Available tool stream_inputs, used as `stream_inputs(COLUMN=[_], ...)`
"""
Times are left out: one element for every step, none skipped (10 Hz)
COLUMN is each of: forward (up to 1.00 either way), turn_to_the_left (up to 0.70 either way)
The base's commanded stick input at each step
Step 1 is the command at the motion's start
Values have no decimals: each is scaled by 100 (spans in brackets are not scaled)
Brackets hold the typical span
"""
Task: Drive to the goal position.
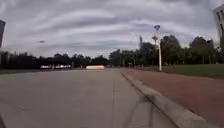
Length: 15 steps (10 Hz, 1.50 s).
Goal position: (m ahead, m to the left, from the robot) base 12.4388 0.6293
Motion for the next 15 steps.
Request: stream_inputs(forward=[70, 70, 70, 70, 70, 70, 70, 70, 70, 70, 70, 70, 70, 70, 70], turn_to_the_left=[0, 0, 0, 0, 0, 0, 0, 0, 0, 0, 0, 0, 0, 0, 0])
